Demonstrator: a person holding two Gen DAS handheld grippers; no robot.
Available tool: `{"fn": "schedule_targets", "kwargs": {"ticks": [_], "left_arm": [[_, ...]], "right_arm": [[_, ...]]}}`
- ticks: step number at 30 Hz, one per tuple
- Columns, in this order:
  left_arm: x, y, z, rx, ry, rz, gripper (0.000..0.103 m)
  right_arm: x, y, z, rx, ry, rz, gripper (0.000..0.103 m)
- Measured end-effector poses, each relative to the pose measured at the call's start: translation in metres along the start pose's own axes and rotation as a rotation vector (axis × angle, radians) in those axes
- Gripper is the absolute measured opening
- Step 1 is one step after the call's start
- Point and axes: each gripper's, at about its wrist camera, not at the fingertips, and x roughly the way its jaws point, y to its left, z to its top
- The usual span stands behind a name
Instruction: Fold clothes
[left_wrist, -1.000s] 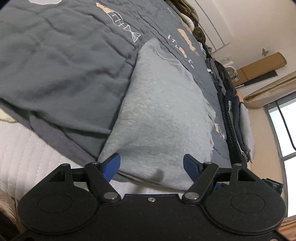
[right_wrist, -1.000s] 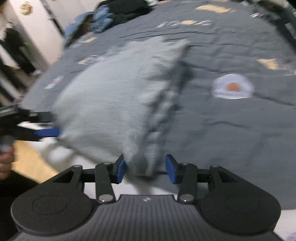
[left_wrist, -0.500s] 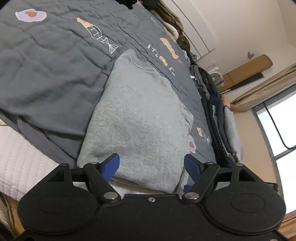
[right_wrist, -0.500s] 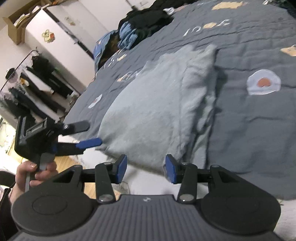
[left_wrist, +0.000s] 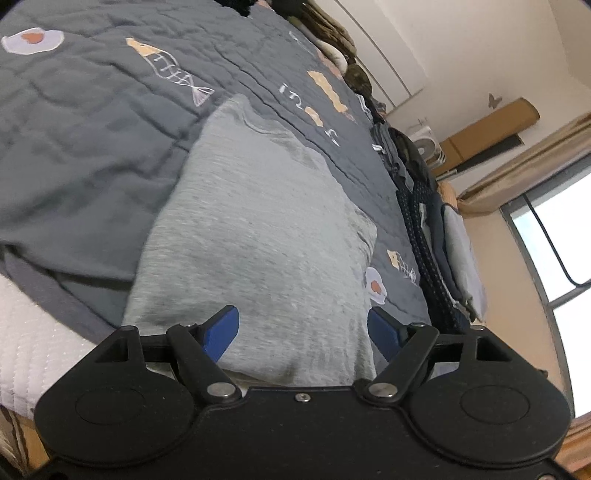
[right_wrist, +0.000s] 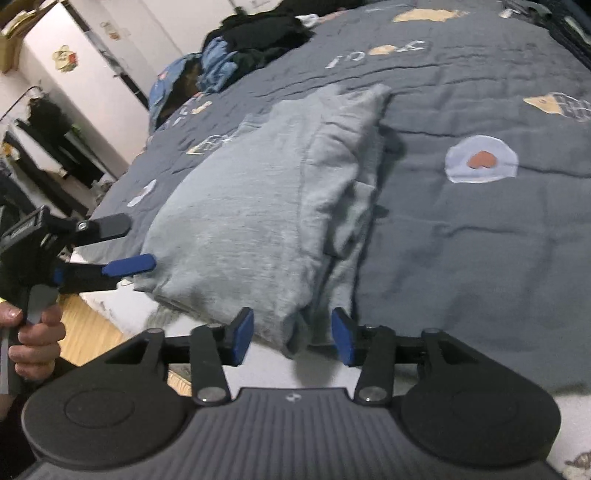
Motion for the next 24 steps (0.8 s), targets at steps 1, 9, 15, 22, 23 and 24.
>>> {"fn": "schedule_targets", "kwargs": {"ticks": [1, 9, 15, 22, 23, 24], "left_arm": [[0.001, 0.0, 0.0, 0.002, 0.002, 0.004, 0.076], [-0.002, 0.002, 0.002, -0.008, -0.015, 0.033, 0.076], [0.001, 0.002, 0.001, 0.008, 0.003, 0.083, 0.076], [-0.009, 0.0, 0.003, 0.002, -0.025, 0.065, 0.076], [-0.011, -0.002, 0.004, 0.004, -0.033, 0.059, 0.076], [-0.013, -0.003, 0.005, 0.007, -0.04, 0.054, 0.076]], "right_arm": [[0.0, 0.0, 0.0, 0.0, -0.004, 0.016, 0.023], [-0.027, -0.004, 0.003, -0.022, -0.137, -0.033, 0.002], [0.0, -0.004, 0.0, -0.074, 0.02, -0.125, 0.007], [-0.025, -0.015, 0.011, 0.018, -0.03, -0.099, 0.033], [-0.031, -0.016, 0.012, 0.026, -0.061, -0.087, 0.035], [-0.035, -0.019, 0.018, 0.041, -0.091, -0.07, 0.04]]}}
